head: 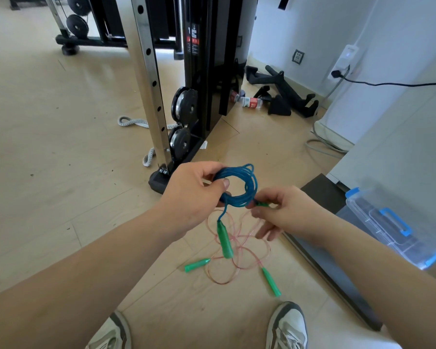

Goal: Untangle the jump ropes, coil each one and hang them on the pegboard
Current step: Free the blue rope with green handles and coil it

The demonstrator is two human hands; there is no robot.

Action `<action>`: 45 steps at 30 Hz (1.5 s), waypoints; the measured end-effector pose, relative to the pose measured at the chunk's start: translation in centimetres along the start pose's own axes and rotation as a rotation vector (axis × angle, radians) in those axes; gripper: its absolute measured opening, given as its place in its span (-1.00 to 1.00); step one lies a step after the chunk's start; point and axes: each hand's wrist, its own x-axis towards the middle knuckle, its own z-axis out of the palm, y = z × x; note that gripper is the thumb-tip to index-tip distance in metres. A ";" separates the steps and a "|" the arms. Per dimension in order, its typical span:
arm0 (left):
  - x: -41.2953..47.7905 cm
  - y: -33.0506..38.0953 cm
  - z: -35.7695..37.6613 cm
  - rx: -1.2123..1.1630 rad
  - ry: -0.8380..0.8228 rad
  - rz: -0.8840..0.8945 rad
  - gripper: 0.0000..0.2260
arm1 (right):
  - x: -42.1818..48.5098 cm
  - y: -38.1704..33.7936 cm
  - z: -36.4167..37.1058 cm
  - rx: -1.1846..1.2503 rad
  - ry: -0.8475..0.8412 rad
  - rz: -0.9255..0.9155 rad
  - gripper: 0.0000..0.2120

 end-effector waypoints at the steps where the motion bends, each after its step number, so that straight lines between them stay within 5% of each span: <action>1: 0.1 0.0 -0.2 0.019 0.006 0.005 -0.78 | 0.1 0.2 -0.1 -0.051 0.018 0.061 -0.88; 8: 0.4 -0.1 -0.7 0.205 -0.013 0.091 -0.77 | 0.7 0.3 0.2 -0.191 0.053 0.132 -0.82; 14: 1.3 0.1 -0.7 0.310 -0.076 0.152 -0.76 | 1.4 -1.0 -0.6 0.335 -0.134 -0.065 -0.34; 17: 2.2 -0.3 -0.3 0.309 -0.076 0.180 -0.74 | 2.4 -2.0 -1.1 0.494 -0.116 -0.105 -0.53; 20: 4.3 -0.7 0.7 0.388 -0.038 0.269 -0.74 | 3.9 -1.7 -1.6 0.173 0.023 -0.152 -0.83; 29: 12.3 1.3 5.8 0.010 -0.023 -0.051 -0.70 | 9.3 -1.2 -6.8 -0.033 0.251 -0.087 -0.85; 38: 15.2 19.5 6.5 -0.073 -0.233 -0.082 -0.53 | 4.8 -13.9 -19.9 0.126 0.380 -0.041 -0.84; 45: 15.6 39.7 6.5 -0.129 -0.142 -0.088 -0.76 | -2.6 -27.7 -32.3 0.112 0.301 -0.040 -0.83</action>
